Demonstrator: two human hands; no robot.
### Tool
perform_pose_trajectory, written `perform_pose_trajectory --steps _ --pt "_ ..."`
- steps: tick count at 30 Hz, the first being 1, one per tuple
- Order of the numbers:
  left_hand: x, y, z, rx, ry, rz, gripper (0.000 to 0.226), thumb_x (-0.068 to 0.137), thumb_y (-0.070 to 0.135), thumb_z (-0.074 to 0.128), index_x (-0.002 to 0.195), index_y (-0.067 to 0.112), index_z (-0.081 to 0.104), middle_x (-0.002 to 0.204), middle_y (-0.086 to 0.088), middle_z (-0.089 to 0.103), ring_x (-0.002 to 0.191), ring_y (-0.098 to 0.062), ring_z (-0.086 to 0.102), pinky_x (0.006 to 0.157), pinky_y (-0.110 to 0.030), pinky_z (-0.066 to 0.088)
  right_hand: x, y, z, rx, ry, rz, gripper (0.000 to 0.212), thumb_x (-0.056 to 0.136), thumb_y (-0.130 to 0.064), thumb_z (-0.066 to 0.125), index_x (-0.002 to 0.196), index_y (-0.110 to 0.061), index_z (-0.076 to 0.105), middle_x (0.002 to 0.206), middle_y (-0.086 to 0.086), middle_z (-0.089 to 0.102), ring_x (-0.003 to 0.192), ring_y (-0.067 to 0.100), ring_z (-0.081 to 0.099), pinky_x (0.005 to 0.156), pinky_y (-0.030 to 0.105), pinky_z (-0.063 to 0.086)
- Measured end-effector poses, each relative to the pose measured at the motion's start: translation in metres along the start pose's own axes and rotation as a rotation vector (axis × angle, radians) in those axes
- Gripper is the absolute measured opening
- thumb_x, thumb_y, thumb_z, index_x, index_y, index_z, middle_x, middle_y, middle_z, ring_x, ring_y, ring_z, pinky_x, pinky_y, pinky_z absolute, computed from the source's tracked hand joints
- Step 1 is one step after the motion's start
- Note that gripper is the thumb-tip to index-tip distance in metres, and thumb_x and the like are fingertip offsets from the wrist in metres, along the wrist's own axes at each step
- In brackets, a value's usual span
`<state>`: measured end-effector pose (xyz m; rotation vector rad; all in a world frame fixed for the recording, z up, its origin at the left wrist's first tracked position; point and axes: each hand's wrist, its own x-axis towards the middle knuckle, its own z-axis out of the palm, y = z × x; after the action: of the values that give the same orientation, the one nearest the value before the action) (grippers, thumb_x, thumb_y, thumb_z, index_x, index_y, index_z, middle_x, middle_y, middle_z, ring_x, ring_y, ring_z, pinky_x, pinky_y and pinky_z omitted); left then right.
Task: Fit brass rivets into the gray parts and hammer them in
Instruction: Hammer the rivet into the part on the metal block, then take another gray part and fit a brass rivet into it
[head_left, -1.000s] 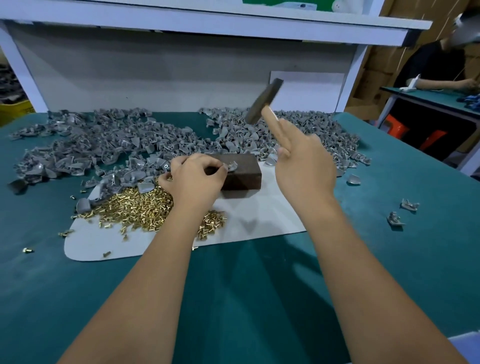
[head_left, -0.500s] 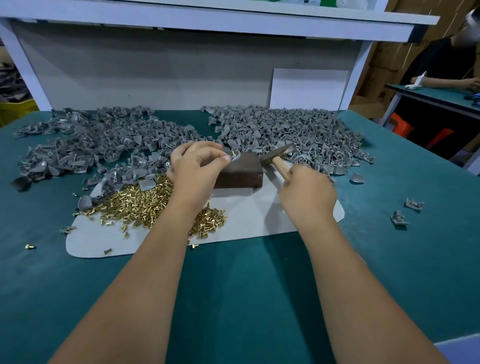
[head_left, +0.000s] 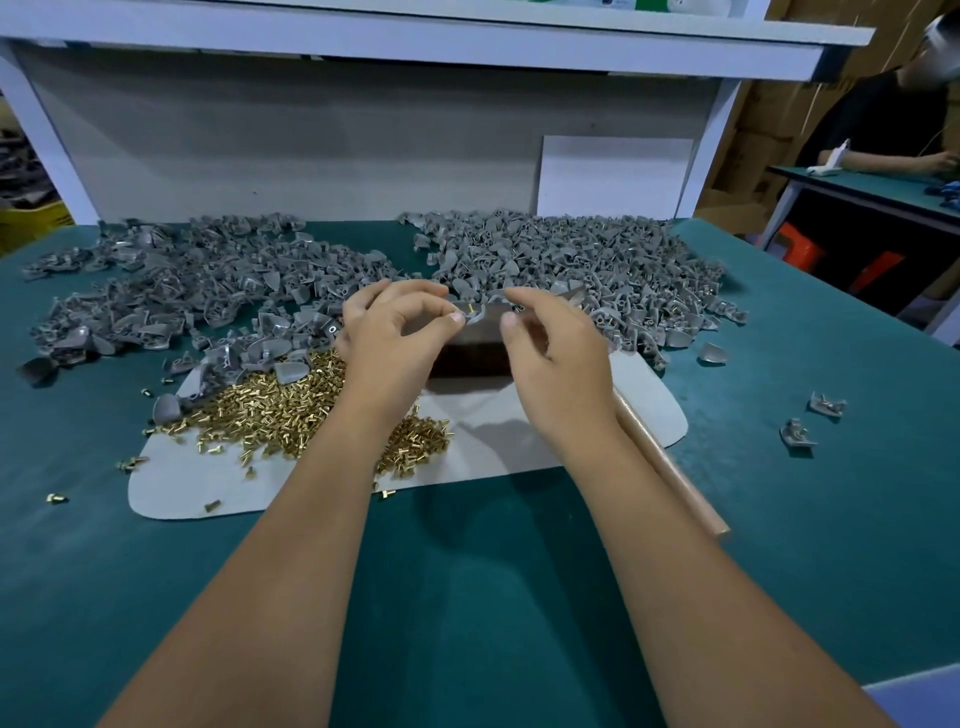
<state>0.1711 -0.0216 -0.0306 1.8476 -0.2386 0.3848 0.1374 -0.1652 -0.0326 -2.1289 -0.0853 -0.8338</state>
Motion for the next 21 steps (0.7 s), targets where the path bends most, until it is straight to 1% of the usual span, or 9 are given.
perform_pose_trajectory --steps 3,8,9,11,13,15,17,19,21 --pt "-0.001 0.002 0.000 0.058 -0.016 0.028 0.022 0.087 0.029 0.072 0.068 0.039 0.066 0.108 0.032 0.061 0.131 -0.007 0.026 0.114 -0.045 0.013 -0.002 -0.004 0.007 0.183 -0.055 0.057 0.027 0.090 -0.032 0.055 0.116 -0.030 0.063 0.094 -0.016 0.064 0.093 0.005 0.060 0.083 0.028 0.050" --pt "0.000 0.003 0.001 0.157 -0.041 0.078 0.020 0.087 0.032 0.072 0.075 0.046 0.064 0.111 0.029 0.061 0.133 -0.008 0.026 0.112 -0.042 0.014 0.019 -0.004 0.010 0.158 -0.105 0.152 0.021 0.086 -0.014 0.063 0.079 -0.034 0.064 0.075 -0.016 0.066 0.075 -0.001 0.061 0.071 0.023 0.050" --pt "0.001 0.002 0.001 0.165 -0.036 0.080 0.021 0.088 0.033 0.071 0.076 0.048 0.063 0.111 0.029 0.061 0.131 -0.007 0.026 0.114 -0.044 0.015 0.028 -0.004 0.009 0.114 -0.081 0.161 0.019 0.086 -0.014 0.063 0.082 -0.032 0.066 0.075 -0.017 0.065 0.073 -0.001 0.060 0.070 0.023 0.049" --pt "0.003 -0.001 0.000 0.173 -0.002 0.076 0.024 0.089 0.032 0.068 0.078 0.052 0.062 0.109 0.032 0.060 0.128 -0.005 0.027 0.115 -0.048 0.016 0.048 -0.004 0.003 0.074 -0.007 0.195 0.026 0.090 -0.014 0.061 0.112 -0.028 0.066 0.088 -0.015 0.063 0.077 -0.002 0.056 0.076 0.026 0.050" --pt "0.004 -0.003 -0.001 0.154 0.059 0.050 0.027 0.091 0.029 0.066 0.078 0.053 0.061 0.102 0.046 0.051 0.125 -0.004 0.028 0.116 -0.048 0.017 0.057 -0.001 0.000 0.001 -0.004 0.257 0.054 0.095 -0.020 0.056 0.144 -0.031 0.038 0.100 -0.009 0.056 0.089 0.006 0.056 0.083 0.031 0.048" --pt "0.005 -0.003 -0.002 0.145 0.124 -0.001 0.028 0.092 0.027 0.064 0.078 0.052 0.064 0.088 0.059 0.032 0.124 -0.006 0.030 0.114 -0.044 0.018 0.052 0.004 0.007 -0.235 -0.064 0.316 0.066 0.095 -0.029 0.053 0.151 -0.033 0.018 0.125 0.004 0.051 0.120 0.023 0.047 0.101 0.043 0.040" --pt "0.007 -0.004 -0.005 0.137 0.156 -0.072 0.028 0.093 0.024 0.060 0.083 0.050 0.066 0.093 0.049 0.028 0.128 -0.019 0.036 0.114 -0.049 0.026 0.035 0.002 0.020 -0.346 -0.081 0.318 0.069 0.092 -0.031 0.055 0.150 -0.031 0.018 0.146 0.005 0.035 0.136 0.025 0.028 0.112 0.047 0.026" --pt "0.011 -0.007 -0.010 0.155 0.173 -0.142 0.036 0.092 0.016 0.056 0.091 0.050 0.067 0.109 0.029 0.044 0.123 -0.033 0.048 0.104 -0.056 0.041 0.019 -0.008 0.032 -0.359 -0.065 0.183 0.062 0.088 -0.027 0.058 0.144 -0.028 0.032 0.142 0.002 0.037 0.132 0.020 0.029 0.111 0.040 0.025" --pt "0.014 -0.014 -0.021 0.289 0.218 -0.169 0.052 0.086 0.002 0.053 0.106 0.048 0.066 0.123 0.007 0.058 0.116 -0.038 0.055 0.101 -0.055 0.043 0.006 -0.020 0.038 -0.371 -0.043 -0.048 0.050 0.087 -0.022 0.059 0.135 -0.024 0.046 0.130 0.001 0.047 0.121 0.018 0.038 0.101 0.032 0.028"
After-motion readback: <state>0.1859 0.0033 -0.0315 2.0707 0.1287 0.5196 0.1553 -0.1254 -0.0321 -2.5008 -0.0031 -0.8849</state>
